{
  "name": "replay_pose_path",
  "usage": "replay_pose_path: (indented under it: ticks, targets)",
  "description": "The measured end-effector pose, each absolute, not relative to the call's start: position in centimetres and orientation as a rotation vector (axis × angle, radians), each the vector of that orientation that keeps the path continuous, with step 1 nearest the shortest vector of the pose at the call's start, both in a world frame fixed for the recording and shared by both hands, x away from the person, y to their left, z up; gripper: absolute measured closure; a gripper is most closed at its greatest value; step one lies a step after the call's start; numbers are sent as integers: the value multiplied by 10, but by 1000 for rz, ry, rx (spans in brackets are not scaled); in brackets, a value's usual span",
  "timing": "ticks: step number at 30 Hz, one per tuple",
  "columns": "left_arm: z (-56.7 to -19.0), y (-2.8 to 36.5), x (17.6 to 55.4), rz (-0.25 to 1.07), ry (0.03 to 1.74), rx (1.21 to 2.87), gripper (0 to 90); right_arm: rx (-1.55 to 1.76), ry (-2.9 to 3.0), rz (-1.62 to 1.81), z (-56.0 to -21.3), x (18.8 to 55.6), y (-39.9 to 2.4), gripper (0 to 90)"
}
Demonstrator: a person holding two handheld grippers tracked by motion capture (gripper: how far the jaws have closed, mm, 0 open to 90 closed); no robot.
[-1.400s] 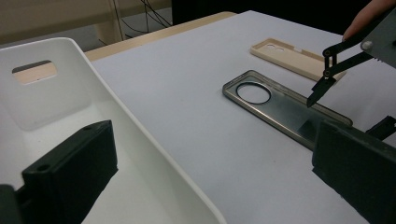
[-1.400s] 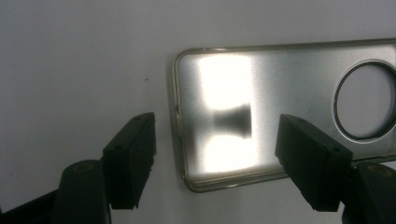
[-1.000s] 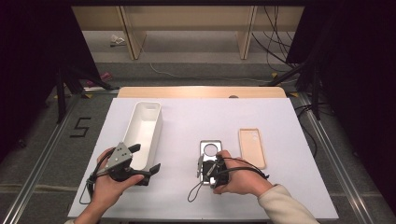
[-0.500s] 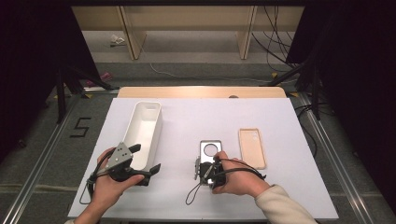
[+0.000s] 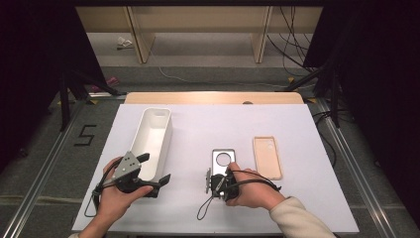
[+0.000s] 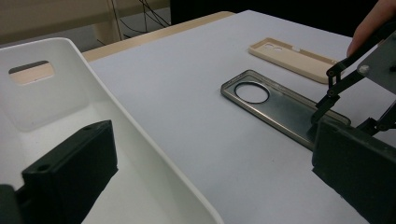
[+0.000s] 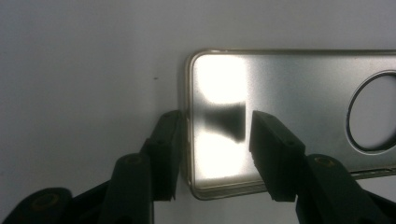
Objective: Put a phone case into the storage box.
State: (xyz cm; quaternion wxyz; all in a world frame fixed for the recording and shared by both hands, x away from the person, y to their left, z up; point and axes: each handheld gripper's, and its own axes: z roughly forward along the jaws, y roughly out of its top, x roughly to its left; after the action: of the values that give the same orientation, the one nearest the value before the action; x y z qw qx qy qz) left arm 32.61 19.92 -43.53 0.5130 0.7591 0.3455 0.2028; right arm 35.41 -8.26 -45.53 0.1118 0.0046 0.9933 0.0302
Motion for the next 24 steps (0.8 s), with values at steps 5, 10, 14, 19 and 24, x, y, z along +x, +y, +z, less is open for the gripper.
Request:
replay_pose_path:
  ticks: [5,10,14,19,24]
  targets:
    - [-435,199,326,486,829,1826,0,4,2923,99,-456,353,-82,639]
    - [-435,199,326,488,824,1830,0,-7,2934,95,-457,352,-81,714]
    - [-435,198,325,489,818,1834,0,-8,2945,76,-456,351,-81,759]
    - [-435,198,325,487,819,1833,0,-4,2955,69,-457,349,-80,798]
    - [-436,198,325,486,816,1835,0,-23,2955,70,-457,348,-80,840]
